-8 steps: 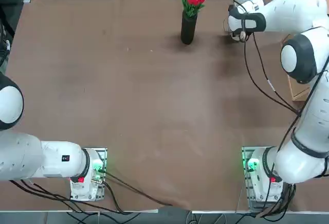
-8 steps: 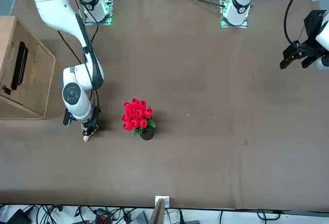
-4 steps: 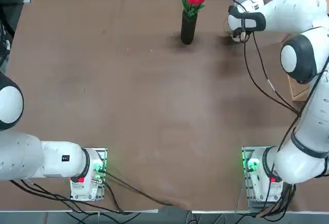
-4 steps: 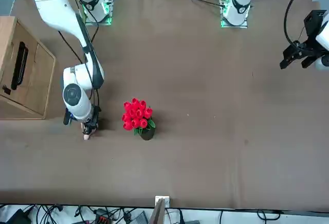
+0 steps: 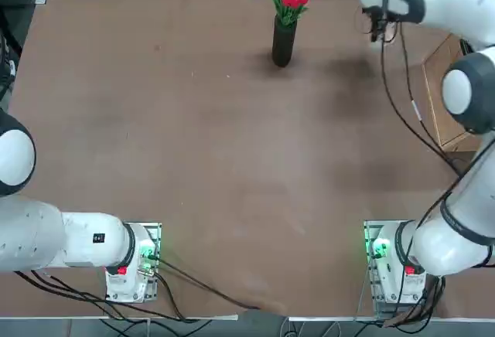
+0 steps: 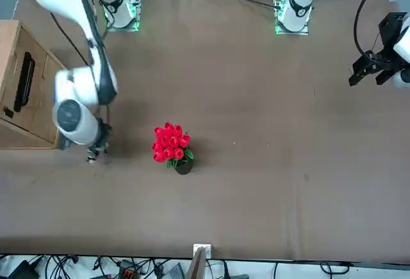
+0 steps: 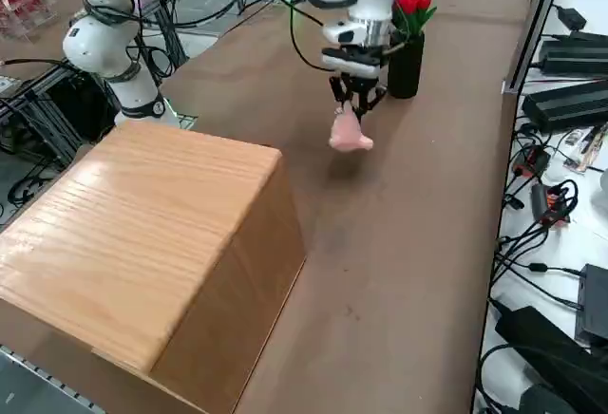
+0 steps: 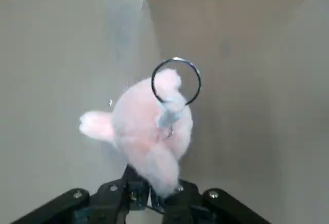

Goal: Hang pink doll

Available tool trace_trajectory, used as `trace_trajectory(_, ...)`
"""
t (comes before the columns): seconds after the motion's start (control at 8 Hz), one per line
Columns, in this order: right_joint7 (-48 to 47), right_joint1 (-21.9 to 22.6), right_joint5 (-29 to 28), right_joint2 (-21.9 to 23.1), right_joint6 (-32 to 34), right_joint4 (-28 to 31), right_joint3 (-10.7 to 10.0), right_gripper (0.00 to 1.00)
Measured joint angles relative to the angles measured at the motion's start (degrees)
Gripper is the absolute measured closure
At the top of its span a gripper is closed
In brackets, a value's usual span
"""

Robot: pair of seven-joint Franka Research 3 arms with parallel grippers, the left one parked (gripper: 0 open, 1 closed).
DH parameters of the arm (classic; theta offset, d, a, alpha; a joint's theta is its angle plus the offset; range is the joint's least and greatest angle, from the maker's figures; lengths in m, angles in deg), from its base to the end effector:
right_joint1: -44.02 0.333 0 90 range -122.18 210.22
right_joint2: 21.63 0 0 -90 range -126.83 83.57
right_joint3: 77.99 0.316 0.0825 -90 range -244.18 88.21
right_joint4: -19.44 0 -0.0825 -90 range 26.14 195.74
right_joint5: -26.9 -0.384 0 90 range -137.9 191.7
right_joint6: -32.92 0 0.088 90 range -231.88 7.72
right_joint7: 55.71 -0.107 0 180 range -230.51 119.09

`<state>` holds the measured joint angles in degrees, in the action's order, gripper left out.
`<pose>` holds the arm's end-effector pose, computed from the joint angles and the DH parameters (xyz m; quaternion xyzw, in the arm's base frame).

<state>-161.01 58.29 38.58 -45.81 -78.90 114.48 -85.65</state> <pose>0.6505 0.0708 0.3587 0.6810 -0.7198 0.0636 0.1190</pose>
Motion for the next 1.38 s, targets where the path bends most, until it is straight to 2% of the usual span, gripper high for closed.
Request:
trace_trajectory(0.12,3.27,-2.76,0.03,2.66,2.09,0.19,-0.12,0.95)
trace_trajectory(0.62,22.74,-13.5,0.06,9.65,2.66,1.46,-0.37,0.95)
trace_trajectory(1.0,25.15,-16.39,0.06,10.4,2.3,2.81,-0.35,0.95)
trace_trajectory(1.38,25.92,-16.75,-0.38,10.52,0.62,4.37,-0.33,0.95)
